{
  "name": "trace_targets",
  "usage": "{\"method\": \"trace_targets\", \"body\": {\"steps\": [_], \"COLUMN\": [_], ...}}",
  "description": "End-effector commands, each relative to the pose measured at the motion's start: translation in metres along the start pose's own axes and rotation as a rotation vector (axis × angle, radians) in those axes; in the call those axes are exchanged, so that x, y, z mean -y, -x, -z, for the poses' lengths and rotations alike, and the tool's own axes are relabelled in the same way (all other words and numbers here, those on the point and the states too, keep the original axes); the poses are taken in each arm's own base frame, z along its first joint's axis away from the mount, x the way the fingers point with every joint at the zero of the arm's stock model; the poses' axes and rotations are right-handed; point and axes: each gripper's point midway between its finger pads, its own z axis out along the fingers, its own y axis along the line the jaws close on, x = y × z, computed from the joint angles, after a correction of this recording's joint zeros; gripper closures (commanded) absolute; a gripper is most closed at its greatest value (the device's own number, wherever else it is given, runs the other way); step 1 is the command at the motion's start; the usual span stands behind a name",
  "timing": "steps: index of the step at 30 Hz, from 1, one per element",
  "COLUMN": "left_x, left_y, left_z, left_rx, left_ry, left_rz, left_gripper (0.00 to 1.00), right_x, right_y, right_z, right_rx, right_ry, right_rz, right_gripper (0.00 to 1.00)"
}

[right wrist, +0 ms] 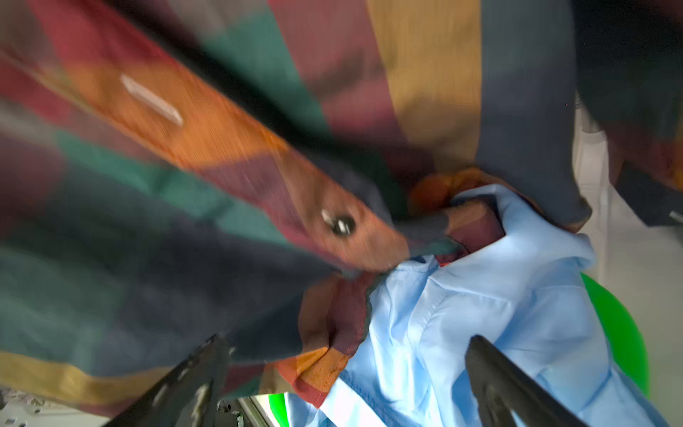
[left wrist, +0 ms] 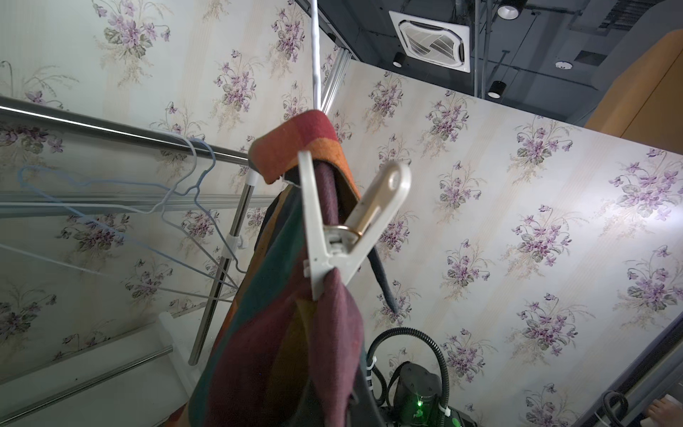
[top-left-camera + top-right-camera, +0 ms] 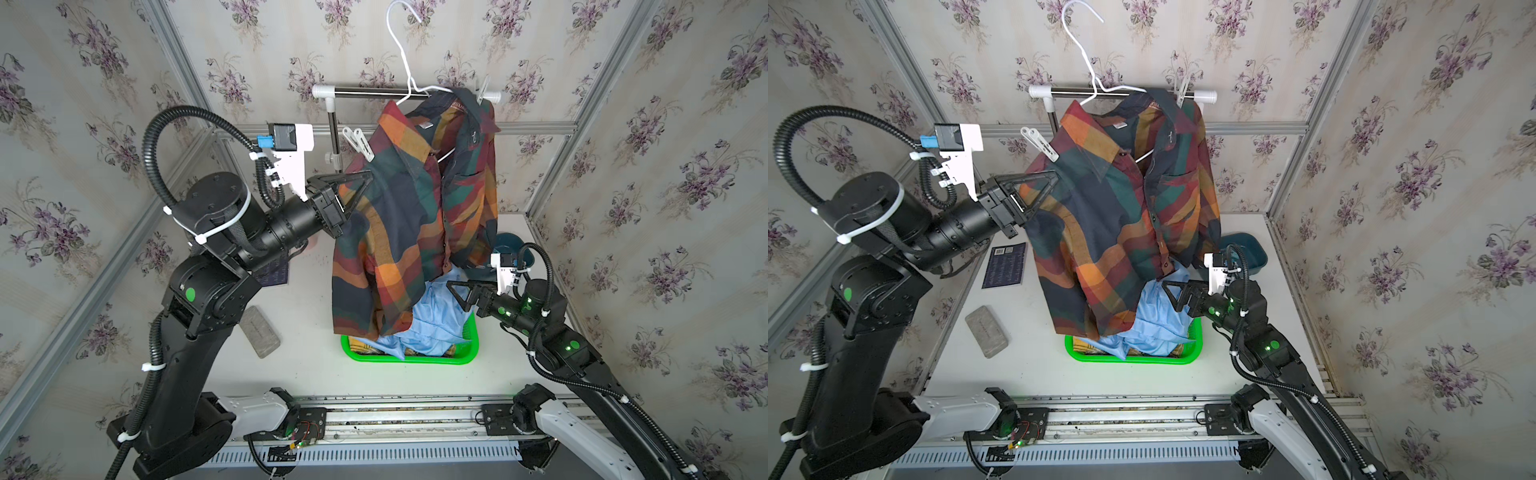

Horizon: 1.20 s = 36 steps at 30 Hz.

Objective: Remove the clothespins securing long-sleeve shirts to the hanger
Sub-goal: Place the long-sleeve shirt at the bin.

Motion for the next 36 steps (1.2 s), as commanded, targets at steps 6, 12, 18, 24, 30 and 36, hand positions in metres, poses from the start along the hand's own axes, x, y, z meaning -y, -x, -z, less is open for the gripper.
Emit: {"method": "trace_targets", "body": {"steps": [6, 12, 18, 24, 30, 36], "left_x": [-0.014, -0.008, 0.001, 0.005, 0.01, 0.015], "left_y": [-0.021, -0.016, -0.008, 0.002, 0.015, 0.022], "left_z": [0.033, 0.043, 0.041, 0.038, 0.028, 0.017], "left_rx": [0.024, 0.022, 0.028, 0.045, 0.065, 0.065], "left_ry": [0.048, 0.044, 0.011, 0.0, -0.017, -0.049], "left_rz": [-0.054, -0.082, -0.09, -0.087, -0.112, -0.128], "left_gripper": [1.0, 1.0, 1.0, 1.0, 1.0, 1.0], "right_x": [0.04, 0.122, 0.135, 0.082, -0.026, -0.114], "right_y": [0.06, 0.104, 0.107, 0.083, 0.02, 0.005], "right_z": [0.028, 0.041, -0.035, -0.104, -0.115, -0.073], "right_rx": [0.176, 0.329, 0.243, 0.126, -0.067, -0.093], "right_ry": [-0.19, -0.247, -0.232, -0.085, 0.175, 0.376], "right_rz": [-0.043, -0.231, -0.172, -0.14, -0.089, -0.083], "right_gripper": [0.0, 0.0, 0.0, 0.02, 0.04, 0.02]}}
